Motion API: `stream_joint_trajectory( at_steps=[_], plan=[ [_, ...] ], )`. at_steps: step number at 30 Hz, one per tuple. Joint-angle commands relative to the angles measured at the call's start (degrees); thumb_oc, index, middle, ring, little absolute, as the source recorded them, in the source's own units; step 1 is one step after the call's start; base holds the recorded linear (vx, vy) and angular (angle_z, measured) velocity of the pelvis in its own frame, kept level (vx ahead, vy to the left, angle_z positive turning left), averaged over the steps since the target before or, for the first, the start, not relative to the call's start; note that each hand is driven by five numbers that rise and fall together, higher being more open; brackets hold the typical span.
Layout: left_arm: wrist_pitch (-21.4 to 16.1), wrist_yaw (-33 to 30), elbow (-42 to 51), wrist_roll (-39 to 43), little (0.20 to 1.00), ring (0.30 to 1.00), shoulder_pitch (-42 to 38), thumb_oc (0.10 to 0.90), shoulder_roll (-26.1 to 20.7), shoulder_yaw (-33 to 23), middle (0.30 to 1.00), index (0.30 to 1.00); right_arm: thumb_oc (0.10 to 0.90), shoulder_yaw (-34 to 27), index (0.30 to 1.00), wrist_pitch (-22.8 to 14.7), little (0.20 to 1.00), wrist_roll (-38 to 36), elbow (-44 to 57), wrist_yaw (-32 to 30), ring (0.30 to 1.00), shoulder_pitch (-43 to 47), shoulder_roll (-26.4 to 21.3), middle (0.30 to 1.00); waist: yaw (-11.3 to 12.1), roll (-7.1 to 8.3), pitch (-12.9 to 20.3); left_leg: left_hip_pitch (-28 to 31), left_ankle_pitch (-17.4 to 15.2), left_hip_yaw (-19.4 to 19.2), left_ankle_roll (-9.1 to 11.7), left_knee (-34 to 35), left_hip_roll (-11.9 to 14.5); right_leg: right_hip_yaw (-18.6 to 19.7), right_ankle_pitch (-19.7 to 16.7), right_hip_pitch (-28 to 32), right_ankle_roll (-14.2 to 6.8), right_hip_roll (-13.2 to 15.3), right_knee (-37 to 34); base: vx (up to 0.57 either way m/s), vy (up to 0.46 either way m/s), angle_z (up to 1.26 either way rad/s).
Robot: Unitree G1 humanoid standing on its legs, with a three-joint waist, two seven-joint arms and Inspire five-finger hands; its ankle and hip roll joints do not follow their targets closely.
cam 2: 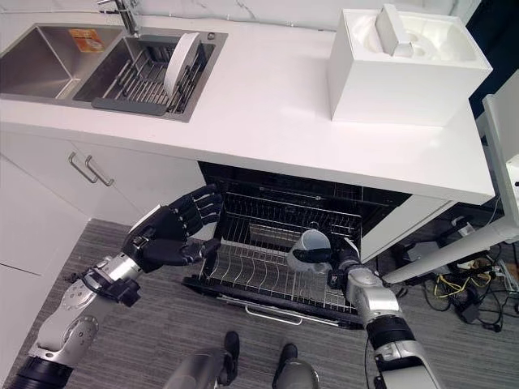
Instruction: Place the dishes in the dishwasher.
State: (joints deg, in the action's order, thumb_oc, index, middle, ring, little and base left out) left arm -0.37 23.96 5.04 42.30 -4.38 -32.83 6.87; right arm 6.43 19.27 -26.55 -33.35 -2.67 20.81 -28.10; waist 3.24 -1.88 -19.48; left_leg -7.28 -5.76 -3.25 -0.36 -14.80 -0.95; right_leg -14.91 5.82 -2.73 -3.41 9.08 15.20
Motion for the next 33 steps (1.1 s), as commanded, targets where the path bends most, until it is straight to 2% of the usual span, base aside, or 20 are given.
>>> stream_joint_trajectory(
  at_steps=[1,3,4,5,7,8,9,10,11,12,13,14,15,16,17,18,19,20,21,33],
  plan=[
    [-4.8,-0.1,7.3,1.1,0.9,0.9,-2.5,0.8,1.9,-0.8,0.9,0.9,0.8,0.3,0.9,-2.6,0.9,-5.4,2.4,0.1,0.9,3.8,-3.4,0.9,0.4,-0.48,5.0,1.0,-5.8,-3.1,3.7,-2.4,9.2,1.5,5.6,-2.9,-1.8,1.1,2.0,0.0,0.0,0.0],
    [-4.3,-0.2,7.3,0.9,0.9,0.9,-2.7,0.8,2.2,-0.9,0.9,0.9,0.8,0.3,0.9,-7.9,0.9,12.8,1.2,-6.1,0.9,3.8,-3.6,0.9,0.5,-0.5,5.1,1.1,-5.9,-3.3,3.7,-2.4,9.4,1.4,5.6,-2.8,-1.8,1.1,2.0,0.0,0.0,0.0],
    [-3.9,-1.1,8.2,0.8,0.9,0.9,-2.6,0.8,2.2,-0.8,0.9,0.9,0.8,0.8,0.9,-4.2,0.9,2.1,3.6,-3.5,0.9,4.0,-4.0,0.9,0.4,-0.5,5.0,1.2,-5.8,-3.2,3.6,-2.4,9.4,1.6,5.5,-2.7,-1.8,1.1,2.0,-0.01,0.004,-0.03],
    [-3.9,-1.5,8.0,0.7,0.9,0.9,-3.0,0.8,2.3,-0.4,0.9,0.9,0.8,0.5,0.9,-6.5,0.9,17.0,3.6,-9.2,0.9,4.2,-3.2,0.9,0.4,-0.49,5.0,1.1,-5.8,-3.1,3.5,-2.4,9.2,1.6,5.6,-2.7,-1.8,1.1,2.0,0.0,0.0,0.0],
    [-4.1,-1.2,7.9,0.7,0.9,0.9,-2.9,0.8,2.5,-0.7,0.9,0.9,0.8,0.4,0.9,-1.9,0.9,2.8,5.2,-5.5,0.9,4.7,-3.3,0.9,0.3,-0.49,5.0,1.1,-5.8,-3.2,3.6,-2.4,9.3,1.7,5.6,-2.7,-1.7,1.1,2.0,0.0,0.0,0.0],
    [-4.2,-1.0,7.7,0.5,0.9,0.9,-2.9,0.8,2.6,-0.6,0.9,0.9,0.8,-0.1,0.9,-4.7,0.9,14.1,4.0,-9.3,0.9,4.5,-3.0,0.9,0.4,-0.42,4.9,1.2,-5.9,-3.1,3.6,-2.4,9.2,1.6,5.7,-2.6,-1.8,1.1,2.0,-0.01,0.01,-0.04],
    [-4.2,-0.7,7.7,0.9,0.9,0.9,-2.8,0.8,2.4,-0.9,0.9,0.9,0.8,0.3,0.9,-5.2,0.9,12.7,3.7,-7.2,0.9,4.7,-4.0,0.9,0.5,-0.44,5.1,1.1,-5.8,-3.2,3.6,-2.4,9.4,1.5,5.6,-2.7,-1.8,1.2,2.0,0.0,0.0,0.0],
    [-4.1,-0.6,8.0,0.9,0.9,0.9,-2.5,0.8,2.4,-1.2,0.9,0.9,0.8,0.2,0.9,-1.2,0.9,-1.8,5.0,-3.6,0.9,4.6,-4.2,0.9,0.4,-0.46,5.0,1.2,-5.8,-3.2,3.6,-2.4,9.4,1.6,5.5,-2.6,-1.8,1.1,2.0,0.0,0.0,0.0],
    [-4.1,-0.6,7.8,0.5,0.9,0.9,-2.6,0.8,2.7,-1.0,0.9,0.9,0.8,-0.9,0.9,-5.2,0.9,11.5,4.0,-7.6,0.9,3.8,-2.0,0.9,0.6,-0.36,5.0,1.4,-6.1,-3.1,3.6,-2.4,9.2,1.4,5.9,-2.2,-1.9,1.2,2.0,0.0,0.0,0.0],
    [-3.8,-0.3,8.1,1.0,0.9,0.9,-2.3,0.8,2.3,-1.5,0.9,0.9,0.8,-0.6,0.9,-6.9,0.9,15.3,3.9,-8.5,0.9,4.0,-3.9,0.9,0.6,-0.34,5.2,1.4,-6.0,-3.3,3.6,-2.4,9.6,1.3,5.6,-2.4,-1.9,1.2,2.0,0.0,0.0,0.0],
    [-3.7,-0.4,8.5,1.0,0.9,0.9,-2.1,0.8,2.3,-1.7,0.9,0.9,0.8,-0.3,0.9,-4.5,0.9,4.1,5.2,-4.5,0.9,4.2,-4.6,0.9,0.5,-0.41,5.2,1.4,-5.9,-3.3,3.6,-2.4,9.6,1.4,5.6,-2.4,-1.9,1.2,2.0,0.0,0.0,0.0],
    [-3.7,-1.0,8.6,0.5,0.9,0.9,-2.2,0.8,2.7,-1.2,0.9,0.9,0.8,-0.9,0.9,-3.2,0.9,4.7,7.0,-5.8,0.9,3.6,-2.2,0.9,0.5,-0.33,5.0,1.5,-6.1,-3.0,3.6,-2.4,9.3,1.5,5.8,-2.2,-1.9,1.2,2.0,0.0,0.0,0.0],
    [-3.8,-0.6,8.3,0.8,0.9,0.9,-2.3,0.8,2.4,-1.3,0.9,0.9,0.8,-0.4,0.9,-7.3,0.9,18.2,5.9,-9.9,0.9,3.9,-3.5,0.9,0.6,-0.19,5.4,1.2,-5.9,-3.2,3.6,-2.4,9.5,1.5,5.6,-2.6,-1.9,1.2,2.0,0.0,0.0,0.0],
    [-3.6,-0.5,8.6,1.1,0.9,0.9,-2.0,0.8,2.1,-1.7,0.9,0.9,0.8,-0.1,0.9,-6.7,0.9,12.5,6.9,-6.9,0.9,4.0,-5.0,0.9,0.5,-0.21,5.4,1.2,-5.9,-3.2,3.6,-2.4,9.6,1.5,5.6,-2.6,-1.9,1.1,2.0,0.0,0.0,0.0],
    [-3.3,-1.0,9.2,0.9,0.9,0.9,-1.8,0.8,2.3,-1.7,0.9,0.9,0.8,-0.3,0.9,-1.8,0.9,-1.0,9.8,-3.5,0.9,3.5,-4.0,0.9,0.4,-0.16,5.3,1.5,-6.1,-3.1,3.6,-2.4,9.5,1.7,5.7,-2.3,-2.0,1.1,2.0,0.0,0.0,0.0],
    [-3.8,-0.5,8.2,0.6,0.9,0.9,-2.0,0.8,2.7,-1.6,0.9,0.9,0.8,-0.7,0.9,-6.0,0.9,13.4,9.0,-7.8,0.9,2.7,-2.6,0.9,0.4,0.0,5.3,1.5,-6.2,-3.0,3.6,-2.4,9.3,1.6,5.8,-2.3,-2.1,1.2,2.0,0.0,0.0,0.0],
    [-3.7,-0.2,8.5,1.0,0.9,0.9,-1.7,0.8,2.3,-2.2,0.9,0.9,0.8,-0.5,0.9,-7.1,0.9,15.7,9.5,-7.2,0.9,2.5,-4.4,0.9,0.3,0.05,5.6,1.1,-5.9,-3.1,3.6,-2.4,9.5,1.6,5.6,-2.7,-2.1,1.2,2.0,-0.03,0.009,-0.04],
    [-3.2,-0.7,9.3,0.9,0.9,0.9,-1.4,0.8,2.4,-2.3,0.9,0.9,0.8,-0.5,0.9,-3.7,0.9,6.4,11.9,-4.1,0.9,2.3,-4.4,0.9,0.2,0.05,5.5,1.2,-5.9,-3.1,3.5,-2.4,9.5,1.7,5.6,-2.6,-2.0,1.1,2.0,-0.03,0.007,-0.01],
    [-3.5,-0.3,9.0,0.5,0.9,0.9,-1.4,0.8,2.6,-2.5,0.9,0.9,0.8,-1.3,0.9,-5.5,0.9,11.1,12.4,-3.9,0.9,1.5,-3.4,0.9,0.2,0.27,5.7,1.2,-6.0,-3.2,3.5,-2.4,9.5,1.6,5.8,-2.5,-2.0,1.1,2.0,0.0,0.0,0.0],
    [-6.4,0.4,12.3,-0.1,0.9,0.9,4.6,0.8,5.4,-8.3,0.9,0.9,0.8,-7.1,0.9,-7.2,0.9,4.4,35.9,0.5,0.9,-10.6,1.4,0.9,-1.9,1.25,6.6,1.5,-6.5,-3.9,3.1,-2.4,9.9,2.8,6.3,-2.5,-2.0,0.4,2.0,-0.02,0.032,-0.02]
  ],
)
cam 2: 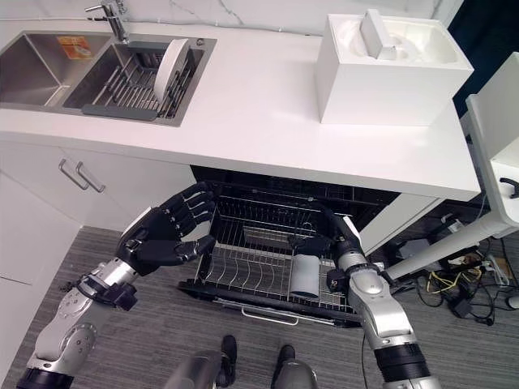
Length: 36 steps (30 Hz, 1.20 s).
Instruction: Place the dishes in the dishwasher.
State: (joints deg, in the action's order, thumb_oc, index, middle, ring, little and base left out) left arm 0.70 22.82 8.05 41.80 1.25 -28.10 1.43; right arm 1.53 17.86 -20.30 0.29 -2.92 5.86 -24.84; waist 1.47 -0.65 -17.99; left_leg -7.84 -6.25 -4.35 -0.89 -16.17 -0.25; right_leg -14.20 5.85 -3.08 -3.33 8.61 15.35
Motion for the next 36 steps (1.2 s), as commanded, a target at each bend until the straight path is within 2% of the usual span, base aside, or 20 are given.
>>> stream_joint_trajectory(
  at_steps=[1,5,7,8,12,13,15,18,20,21,22,23,24,25,27,28,29,31,33,36],
  plan=[
    [-9.4,1.3,10.2,0.9,0.9,0.9,0.2,0.8,1.6,-4.5,0.9,0.9,0.8,-3.6,0.9,-4.9,0.9,-4.3,6.9,2.2,0.9,1.7,-0.9,0.9,-0.8,0.18,5.5,2.4,-6.1,-3.1,3.6,-1.0,9.2,2.7,6.5,-1.8,-2.1,0.7,1.8,-0.03,0.09,-0.13],
    [-11.7,0.3,11.6,1.8,0.9,0.9,1.8,0.8,3.3,-6.8,0.9,0.9,0.8,-6.1,0.9,-7.5,0.9,-6.6,13.1,3.5,0.9,-1.8,1.0,0.9,-1.6,0.69,6.1,3.0,-6.9,-3.6,3.5,-1.0,9.0,3.6,6.8,-1.6,-2.4,0.5,1.8,-0.03,0.13,-0.16],
    [-12.9,-0.1,12.0,2.8,0.9,0.9,2.4,0.8,4.3,-8.0,0.9,0.9,0.8,-7.2,0.9,-10.0,0.9,-6.2,15.8,5.8,0.9,-3.1,1.1,0.9,-1.9,1.01,6.3,3.3,-7.3,-3.8,3.2,-1.0,8.6,4.0,6.8,-1.6,-2.7,0.6,1.8,-0.04,0.153,-0.11],
    [-12.8,0.3,12.4,4.5,0.9,0.9,2.6,0.8,4.9,-8.6,0.9,0.9,0.8,-7.8,0.9,-12.4,0.9,-7.5,17.6,7.6,0.9,-3.4,0.9,0.9,-1.9,1.27,6.5,3.7,-7.8,-4.1,2.8,-1.0,8.1,4.4,6.6,-1.6,-3.2,1.0,1.8,-0.04,0.187,-0.12],
    [-12.4,1.3,13.0,5.6,0.9,0.9,2.4,0.8,6.0,-8.9,0.9,0.9,0.8,-8.7,0.9,-14.3,0.9,-14.1,20.2,8.9,0.9,-3.5,2.3,0.9,-1.9,1.76,6.6,4.4,-9.0,-4.7,1.8,-1.0,6.6,5.1,5.8,-1.7,-4.6,2.2,1.8,-0.05,0.218,-0.11],
    [-12.6,2.1,13.1,5.8,0.9,0.9,2.3,0.8,5.9,-9.1,0.9,0.9,0.8,-9.1,0.9,-16.2,0.9,-15.2,20.9,9.4,0.9,-4.0,3.1,0.9,-1.9,1.88,6.6,4.7,-9.5,-4.8,1.1,-1.0,5.7,5.4,5.2,-1.8,-5.5,2.9,1.8,-0.05,0.266,-0.2],
    [-12.4,2.4,13.3,6.2,0.9,0.9,2.3,0.8,5.8,-9.3,0.9,0.9,0.8,-9.5,0.9,-17.3,0.9,-15.0,21.7,9.2,0.9,-4.5,3.8,0.9,-2.0,1.9,6.7,4.7,-9.8,-4.6,0.5,-1.0,4.8,5.8,4.4,-2.1,-6.3,3.4,1.8,-0.04,0.245,-0.12],
    [-11.0,3.1,13.9,6.1,0.9,0.9,2.3,0.8,5.8,-9.3,0.9,0.9,0.8,-9.5,0.9,-18.6,0.9,-13.0,22.7,8.8,0.9,-5.1,4.7,0.9,-2.0,1.61,6.7,4.4,-10.4,-2.0,-0.6,-1.0,2.5,7.9,2.0,-3.4,-6.5,3.6,1.8,-0.04,0.265,-0.18],
    [-10.3,3.0,14.3,5.0,0.9,0.9,2.2,0.8,5.0,-8.6,0.9,0.9,0.8,-9.2,0.9,-19.4,0.9,-13.1,23.3,9.0,0.9,-5.3,5.1,0.9,-2.3,0.76,6.7,4.1,-10.4,-1.0,-1.5,-1.0,2.2,9.2,0.7,-3.3,-5.9,1.3,1.8,-0.06,0.238,-0.35],
    [-10.4,2.9,14.1,4.8,0.9,0.9,2.2,0.8,4.7,-8.5,0.9,0.9,0.8,-9.1,0.9,-19.8,0.9,-13.1,23.2,9.4,0.9,-5.3,5.1,0.9,-2.3,0.48,6.7,3.9,-10.2,-1.0,-1.7,-1.0,2.2,8.2,0.7,-2.7,-5.6,0.4,1.8,-0.09,0.189,-0.55],
    [-11.1,2.5,13.6,4.7,0.9,0.9,2.2,0.8,4.4,-8.4,0.9,0.9,0.8,-8.8,0.9,-20.6,0.9,-12.3,22.7,9.6,0.9,-5.2,5.1,0.9,-2.0,-0.19,6.6,3.6,-10.0,-1.7,-2.2,-1.0,2.9,5.1,0.4,-1.3,-4.9,-1.3,1.8,-0.13,0.184,-0.64],
    [-11.8,2.2,12.7,5.5,0.9,0.9,2.1,0.8,3.9,-8.5,0.9,0.9,0.8,-8.9,0.9,-21.5,0.9,-11.4,21.9,8.7,0.9,-5.0,4.4,0.9,-2.3,-0.85,6.6,2.8,-9.7,-2.1,-2.5,-1.0,3.2,5.4,2.0,0.9,-4.2,-5.5,1.8,-0.13,0.155,-0.67],
    [-12.0,2.2,12.3,6.0,0.9,0.9,1.9,0.8,3.8,-8.6,0.9,0.9,0.8,-9.4,0.9,-21.8,0.9,-11.5,21.5,8.2,0.9,-5.1,3.8,0.9,-2.5,-0.7,6.7,2.4,-9.4,-2.2,-2.6,-1.0,2.8,6.9,2.5,1.5,-3.7,-8.0,3.0,-0.13,0.086,-0.68],
    [-12.2,2.2,11.9,6.2,0.9,0.9,1.6,0.8,3.9,-8.5,0.9,0.9,0.8,-10.3,0.9,-22.6,0.9,-12.1,21.3,7.9,0.9,-5.1,3.2,0.9,-2.8,-0.12,6.9,1.4,-9.0,-2.5,-2.7,-1.0,1.8,9.5,3.4,2.1,-3.0,-11.8,4.6,-0.1,0.013,-0.61],
    [-12.5,1.6,11.3,5.6,0.9,0.9,1.1,0.8,4.4,-8.0,0.9,0.9,0.8,-11.0,0.9,-23.6,0.9,-12.0,20.8,8.4,0.9,-5.1,3.5,0.9,-2.6,1.05,7.5,-0.2,-8.6,-3.4,-2.8,-1.0,0.5,10.3,4.0,4.4,-2.6,-14.2,2.6,-0.09,-0.06,-0.24],
    [-12.9,1.2,11.0,5.3,0.9,0.9,1.0,0.8,4.4,-7.8,0.9,0.9,0.8,-11.0,0.9,-24.4,0.9,-12.1,20.5,8.9,0.9,-5.0,3.7,0.9,-2.1,1.77,7.8,-1.1,-8.1,-4.2,-2.7,-1.0,-0.3,9.9,5.7,5.4,-2.2,-14.1,1.8,-0.09,-0.161,-0.32],
    [-13.1,0.8,10.7,5.4,0.9,0.9,0.9,0.8,4.4,-7.7,0.9,0.9,0.8,-11.0,0.9,-25.4,0.9,-11.5,20.4,9.3,0.9,-5.5,3.9,0.9,-1.2,2.63,8.2,-2.4,-7.4,-5.0,-2.5,-1.0,-1.2,9.1,9.6,5.9,-1.4,-13.0,1.8,-0.07,-0.199,-0.56],
    [-12.6,1.5,10.3,7.3,0.9,0.9,1.0,0.8,4.8,-8.4,0.9,0.9,0.8,-11.8,0.9,-26.3,0.9,-10.0,21.1,8.4,0.9,-6.8,3.3,0.9,-1.1,2.69,8.4,-2.5,-6.2,-4.5,-1.8,-1.0,-1.5,10.1,12.2,4.7,0.0,-12.6,1.8,-0.04,-0.207,-0.42],
    [-12.7,1.8,10.6,7.4,0.9,0.9,1.2,0.8,5.5,-8.3,0.9,0.9,0.8,-11.8,0.9,-26.8,0.9,-8.9,21.5,7.9,0.9,-7.3,3.1,0.9,-1.4,2.4,8.0,-1.1,-6.0,-4.5,-1.4,-1.0,-1.4,9.2,12.0,3.6,0.8,-11.6,1.8,-0.04,-0.211,0.23],
    [-12.7,2.4,11.5,6.4,0.9,0.9,2.0,0.8,6.4,-7.5,0.9,0.9,0.8,-11.8,0.9,-27.8,0.9,-7.6,22.5,7.6,0.9,-8.3,2.4,0.9,-2.4,3.24,7.0,2.1,-6.2,-7.2,-1.1,-1.0,-2.2,9.9,10.8,2.1,1.6,-8.9,1.8,-0.07,-0.194,0.2]
  ],
)
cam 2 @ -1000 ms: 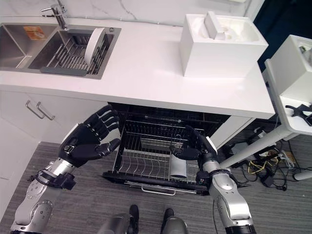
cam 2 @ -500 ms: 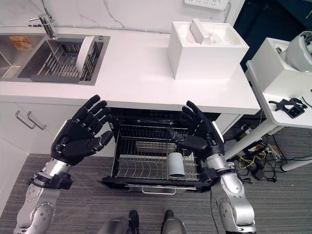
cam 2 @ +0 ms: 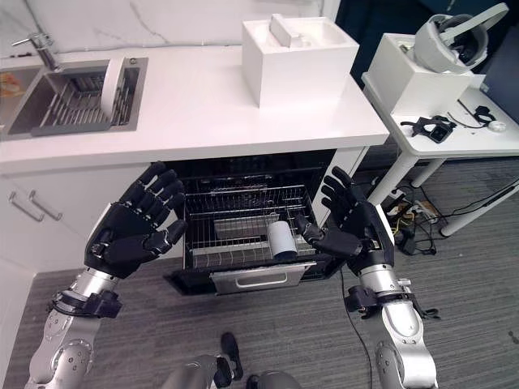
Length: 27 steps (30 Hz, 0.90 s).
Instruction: Place the dishes in the dishwasher.
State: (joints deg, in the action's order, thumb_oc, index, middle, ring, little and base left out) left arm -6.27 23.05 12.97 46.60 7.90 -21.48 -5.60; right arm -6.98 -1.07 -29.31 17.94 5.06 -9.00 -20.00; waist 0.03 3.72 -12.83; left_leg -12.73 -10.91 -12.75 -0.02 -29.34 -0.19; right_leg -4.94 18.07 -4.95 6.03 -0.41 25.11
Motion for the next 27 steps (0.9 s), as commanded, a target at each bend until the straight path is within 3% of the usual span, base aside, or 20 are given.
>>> stream_joint_trajectory(
  at_steps=[1,2,3,5,7,8,10,12,14,15,17,18,19,20,21,22,25,27],
  plan=[
    [-5.4,2.1,6.7,1.6,0.9,0.9,-4.5,0.8,-0.1,-0.2,0.9,0.9,0.8,-3.4,0.9,-8.9,0.9,1.5,4.8,-0.8,0.9,6.5,-2.7,0.9,-1.2,-0.98,1.7,7.1,-1.4,0.1,-1.6,12.2,-1.8,0.3,-1.7,3.8,-7.7,0.8,-7.9,-0.17,-0.128,0.36],
    [-6.2,3.5,6.8,1.8,0.9,0.9,-3.7,0.8,0.1,0.5,0.9,0.9,0.8,-4.3,0.9,-9.1,0.9,0.5,4.6,-1.4,0.9,6.4,-3.2,0.9,-2.2,-1.2,1.6,7.3,-0.4,-1.1,0.6,12.2,2.7,-1.2,-2.5,2.2,-7.7,3.0,-7.9,-0.18,-0.028,0.35],
    [-6.9,3.3,7.3,2.1,0.9,0.9,-3.0,0.8,0.2,0.3,0.9,0.9,0.8,-4.6,0.9,-8.8,0.9,0.1,4.9,-0.7,0.9,6.3,-3.4,0.9,-2.5,-1.84,1.9,7.3,-0.3,0.1,1.4,12.2,4.5,-1.3,-2.7,1.4,-7.7,3.2,-7.9,-0.18,0.132,0.85],
    [-6.6,3.9,7.0,6.2,0.9,0.9,-2.0,0.8,1.3,-0.2,0.9,0.9,0.8,-5.6,0.9,-5.8,0.9,0.1,5.5,0.6,0.9,6.2,-4.5,0.9,-3.8,-4.36,3.2,5.0,1.4,4.7,5.3,12.2,11.5,-1.1,-1.9,0.4,-7.4,2.3,-7.9,-0.05,0.4,0.84],
    [-10.5,3.4,6.3,3.4,0.9,0.9,-1.7,0.8,1.2,0.7,0.9,0.9,0.8,-5.7,0.9,-5.6,0.9,0.4,5.9,1.1,0.9,6.9,-5.2,0.9,-4.1,-4.88,3.1,4.1,2.4,4.1,6.2,12.2,15.0,-2.6,-1.5,0.7,-7.2,3.3,-7.9,0.0,0.428,0.4],
    [-10.9,3.3,6.1,4.2,0.9,0.9,-1.6,0.8,1.3,0.7,0.9,0.9,0.8,-5.6,0.9,-5.6,0.9,0.4,5.8,1.0,0.9,7.2,-5.7,0.9,-3.9,-4.96,3.1,4.2,2.3,4.7,6.2,12.2,15.2,-2.7,-1.4,0.8,-7.2,3.8,-7.9,0.03,0.483,0.25],
    [-11.1,2.8,6.3,5.6,0.9,0.9,-1.3,0.8,1.9,-0.5,0.9,0.9,0.8,-5.9,0.9,-5.3,0.9,0.0,5.7,0.8,0.9,8.5,-6.9,0.9,-3.6,-5.37,3.1,5.2,1.4,6.5,6.3,12.2,14.4,-2.1,-1.7,0.6,-7.8,5.4,-7.9,0.06,0.663,-0.17],
    [-11.0,3.9,6.5,5.7,0.9,0.9,-1.4,0.8,1.7,-1.0,0.9,0.9,0.8,-6.7,0.9,-5.8,0.9,-0.1,6.0,0.5,0.9,8.4,-6.6,0.9,-4.0,-5.94,3.1,6.2,0.6,4.3,6.1,12.2,14.0,-2.8,-2.4,0.8,-9.3,7.2,-7.9,0.08,0.744,-0.26],
    [-9.7,3.8,7.1,4.8,0.9,0.9,-3.5,0.8,0.4,-1.6,0.9,0.9,0.8,-7.1,0.9,-7.0,0.9,1.2,6.4,-0.6,0.9,8.7,-5.0,0.9,-4.2,-5.96,2.3,7.3,-0.8,2.6,4.9,12.2,12.5,-3.3,-4.5,1.1,-12.7,11.3,-7.9,0.15,1.059,0.29],
    [-7.0,3.5,7.6,3.8,0.9,0.9,-5.7,0.8,-0.1,-0.9,0.9,0.9,0.8,-7.4,0.9,-7.8,0.9,0.1,6.9,-1.8,0.9,8.0,-2.9,0.9,-3.3,-5.98,2.2,6.7,-2.4,5.0,2.9,12.2,8.7,-5.2,-8.2,1.6,-14.1,14.6,-7.9,0.23,1.183,0.73],
    [-4.1,4.3,7.5,2.7,0.9,0.9,-6.1,0.8,-0.5,-1.3,0.9,0.9,0.8,-6.5,0.9,-6.7,0.9,1.6,7.3,-1.5,0.9,6.2,-0.4,0.9,-2.0,-6.28,2.6,6.9,-4.3,6.6,-0.2,12.2,5.6,-7.7,-15.7,2.8,-13.3,16.0,-7.9,0.27,0.918,0.65],
    [-3.4,4.3,7.4,2.0,0.9,0.9,-6.1,0.8,-0.6,-1.4,0.9,0.9,0.8,-5.5,0.9,-6.8,0.9,2.5,6.9,-1.3,0.9,6.3,0.0,0.9,-1.7,-6.54,2.5,7.2,-4.7,5.9,-0.7,12.2,5.7,-9.5,-16.0,2.8,-13.2,15.6,-7.0,0.2,0.616,0.4],
    [-3.5,3.2,7.2,0.6,0.9,0.9,-6.5,0.8,-0.7,-0.7,0.9,0.9,0.8,-4.1,0.9,-6.7,0.9,2.6,6.0,-1.7,0.9,7.5,0.1,0.9,-1.1,-6.89,2.2,7.4,-5.0,4.5,-1.3,12.2,6.0,-11.7,-14.2,2.1,-12.5,14.1,-4.2,0.14,0.436,0.15],
    [-3.5,2.5,6.9,0.8,0.9,0.9,-7.4,0.8,-1.4,0.0,0.9,0.9,0.8,-4.4,0.9,-6.7,0.9,2.0,5.3,-1.9,0.9,7.8,-0.5,0.9,-1.6,-6.46,2.1,7.5,-5.2,4.2,-1.8,12.2,5.3,-10.1,-10.2,2.5,-12.2,9.4,-4.7,0.18,0.353,-0.69],
    [-3.3,2.0,6.4,1.4,0.9,0.9,-8.5,0.8,-1.3,0.9,0.9,0.9,0.8,-5.1,0.9,-6.9,0.9,1.4,4.7,-2.3,0.9,7.4,-1.6,0.9,-2.7,-5.53,2.2,7.2,-4.6,4.5,-2.2,12.2,3.7,-8.8,-8.8,2.2,-11.4,3.5,-6.5,0.19,0.158,-0.75],
    [-3.1,2.1,6.3,1.4,0.9,0.9,-8.3,0.8,-1.0,1.2,0.9,0.9,0.8,-5.5,0.9,-7.7,0.9,0.8,4.5,-1.9,0.9,6.6,-2.1,0.9,-3.1,-4.95,2.0,7.5,-4.6,4.5,-2.2,12.2,2.8,-8.2,-8.4,2.2,-10.7,1.4,-7.9,0.16,0.064,-0.12],
    [-3.3,3.0,5.7,1.0,0.9,0.9,-7.7,0.8,-0.7,2.1,0.9,0.9,0.8,-5.8,0.9,-9.4,0.9,-0.6,3.9,-0.8,0.9,5.5,-2.6,0.9,-3.6,-3.91,1.7,8.2,-4.4,4.6,-2.1,12.2,1.1,-6.4,-5.9,0.6,-9.8,0.1,-7.9,0.09,-0.062,0.81],
    [-4.5,4.2,4.9,0.8,0.9,0.9,-7.3,0.8,-0.8,2.3,0.9,0.9,0.8,-5.6,0.9,-10.6,0.9,-1.1,3.1,0.0,0.9,5.1,-2.3,0.9,-4.2,-4.0,1.7,8.8,-4.6,4.3,-2.1,12.2,0.6,-4.6,-5.7,-0.3,-9.8,0.0,-7.9,0.11,-0.122,-0.6]
  ],
)
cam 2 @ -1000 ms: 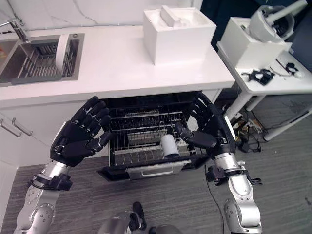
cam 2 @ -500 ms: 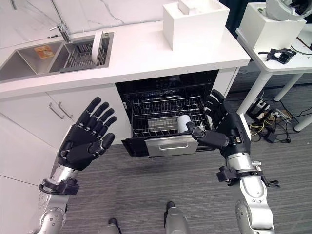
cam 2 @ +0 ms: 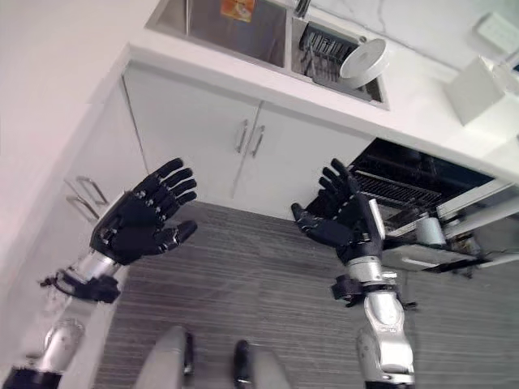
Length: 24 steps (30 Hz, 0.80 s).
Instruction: Place the dishes in the dishwasher.
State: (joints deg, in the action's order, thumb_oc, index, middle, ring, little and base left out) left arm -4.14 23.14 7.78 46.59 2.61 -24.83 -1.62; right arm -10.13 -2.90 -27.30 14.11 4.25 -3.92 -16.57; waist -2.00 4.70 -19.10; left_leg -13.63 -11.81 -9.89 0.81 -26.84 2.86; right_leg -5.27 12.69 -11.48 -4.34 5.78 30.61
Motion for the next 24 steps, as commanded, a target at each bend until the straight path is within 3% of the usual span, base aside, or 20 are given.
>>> stream_joint_trajectory(
  at_steps=[1,9,13,14,17,20,24],
  plan=[
    [-6.8,4.3,9.9,1.2,0.9,0.9,-1.8,0.8,2.6,-1.7,0.9,0.9,0.8,-2.4,0.9,-8.7,0.9,-3.0,6.9,0.7,0.9,-0.1,-5.6,0.9,-2.4,-4.96,8.1,9.8,-3.7,1.4,-2.9,9.7,-2.6,-3.4,-0.1,6.1,0.7,-6.4,-13.4,0.11,-0.14,-0.61],
    [-7.2,3.4,10.4,2.0,0.9,0.9,-0.5,0.8,2.8,-1.5,0.9,0.9,0.8,-1.6,0.9,-7.7,0.9,-3.0,7.6,0.3,0.9,0.1,-5.7,0.9,-2.8,-4.67,9.8,12.3,-3.5,-1.3,-2.1,9.7,-2.7,-1.2,0.8,6.9,1.6,-6.2,-13.4,0.12,-0.143,-0.2],
    [-7.1,1.9,10.6,0.5,0.9,0.9,0.4,0.8,3.6,-1.7,0.9,0.9,0.8,-2.1,0.9,-7.4,0.9,-3.2,8.6,0.2,0.9,-0.2,-6.4,0.9,-2.4,-2.32,9.5,14.7,-2.0,-2.8,-1.0,9.2,-4.2,0.4,0.5,7.5,2.4,-4.0,-13.4,0.13,-0.179,-0.02],
    [-7.1,2.0,10.7,-0.3,0.9,0.9,0.5,0.8,3.6,-1.5,0.9,0.9,0.8,-2.3,0.9,-7.4,0.9,-3.7,8.6,0.0,0.9,-0.3,-6.6,0.9,-2.3,-2.09,9.2,13.6,-1.7,-3.0,-0.6,6.2,-3.8,0.2,0.4,7.7,2.7,-3.7,-13.4,0.07,-0.129,-0.16],
    [-7.1,2.2,11.5,-1.7,0.9,0.9,0.7,0.8,3.7,-1.1,0.9,0.9,0.8,-2.7,0.9,-7.2,0.9,-4.4,8.6,-0.4,0.9,-0.2,-6.8,0.9,-2.6,-2.31,8.6,12.1,-1.7,-3.3,-0.5,2.8,-2.7,-0.3,0.0,7.8,2.8,-3.4,-13.4,0.05,-0.042,-0.07],
    [-7.7,2.0,11.3,-1.8,0.9,0.9,0.5,0.8,3.3,-0.8,0.9,0.9,0.8,-2.5,0.9,-6.7,0.9,-4.2,8.3,0.0,0.9,0.1,-6.6,0.9,-3.3,-3.05,9.2,15.6,-2.7,-5.4,-1.0,8.4,-2.5,-1.2,0.1,7.3,2.1,-2.2,-13.4,0.11,0.051,-0.06],
    [-7.4,2.2,11.2,-1.9,0.9,0.9,0.7,0.8,3.2,-0.6,0.9,0.9,0.8,-2.5,0.9,-6.1,0.9,-4.2,8.4,0.4,0.9,-0.4,-6.4,0.9,-4.0,-4.05,9.7,16.1,-3.4,-5.2,-0.9,9.7,-2.1,-1.2,0.4,7.1,2.0,-3.0,-13.4,0.08,0.027,-0.13]
  ],
)
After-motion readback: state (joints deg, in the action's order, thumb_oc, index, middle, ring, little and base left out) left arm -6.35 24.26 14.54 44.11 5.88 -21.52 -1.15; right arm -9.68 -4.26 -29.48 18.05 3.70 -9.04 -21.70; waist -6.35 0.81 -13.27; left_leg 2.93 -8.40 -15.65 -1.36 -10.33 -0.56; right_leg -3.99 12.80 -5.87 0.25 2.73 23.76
